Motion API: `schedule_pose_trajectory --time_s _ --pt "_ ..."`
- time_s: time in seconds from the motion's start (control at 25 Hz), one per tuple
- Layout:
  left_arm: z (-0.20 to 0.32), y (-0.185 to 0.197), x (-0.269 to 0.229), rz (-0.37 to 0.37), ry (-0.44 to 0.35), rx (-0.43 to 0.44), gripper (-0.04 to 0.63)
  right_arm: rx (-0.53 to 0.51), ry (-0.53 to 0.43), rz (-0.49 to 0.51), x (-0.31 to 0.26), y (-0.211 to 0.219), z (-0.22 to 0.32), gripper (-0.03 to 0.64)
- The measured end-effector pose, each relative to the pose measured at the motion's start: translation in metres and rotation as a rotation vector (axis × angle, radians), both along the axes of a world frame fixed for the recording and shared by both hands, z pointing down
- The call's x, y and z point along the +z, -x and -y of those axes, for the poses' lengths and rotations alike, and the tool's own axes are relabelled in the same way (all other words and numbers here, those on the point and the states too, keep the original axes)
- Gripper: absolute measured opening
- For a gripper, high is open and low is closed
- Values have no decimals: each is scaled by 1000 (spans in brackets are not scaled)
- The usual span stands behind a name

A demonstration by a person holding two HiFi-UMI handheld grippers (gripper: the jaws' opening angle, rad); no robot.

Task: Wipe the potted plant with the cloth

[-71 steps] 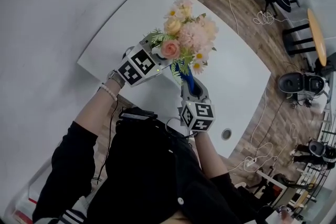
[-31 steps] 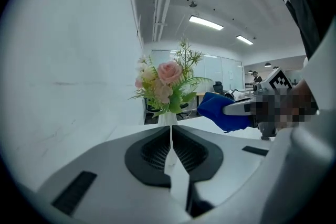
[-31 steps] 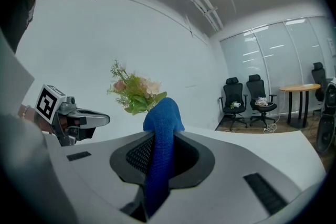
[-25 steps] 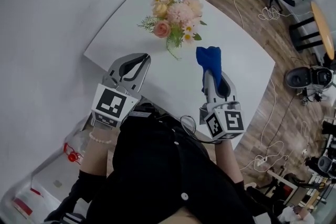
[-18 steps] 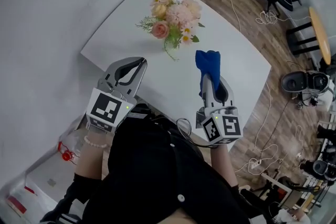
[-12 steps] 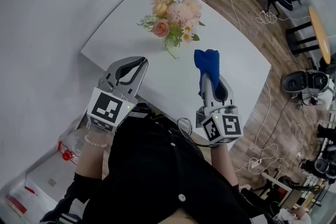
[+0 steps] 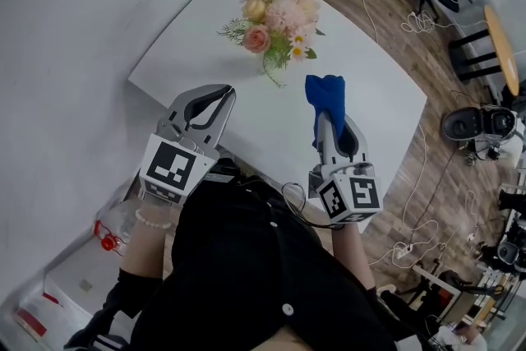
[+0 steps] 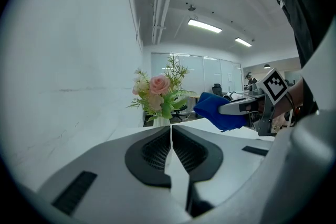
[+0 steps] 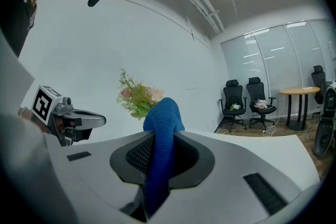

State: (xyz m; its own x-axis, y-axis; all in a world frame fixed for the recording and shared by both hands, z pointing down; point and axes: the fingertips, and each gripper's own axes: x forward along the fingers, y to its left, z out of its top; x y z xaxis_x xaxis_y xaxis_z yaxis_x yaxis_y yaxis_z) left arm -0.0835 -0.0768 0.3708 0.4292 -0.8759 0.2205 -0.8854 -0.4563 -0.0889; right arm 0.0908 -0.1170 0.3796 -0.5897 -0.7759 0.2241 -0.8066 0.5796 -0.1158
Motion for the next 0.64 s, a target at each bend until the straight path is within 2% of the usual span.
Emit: schedule_pose_trajectory --time_s 0.64 --pt "10 -4 -2 -23 -27 18 23 22 16 -7 9 0 -2 78"
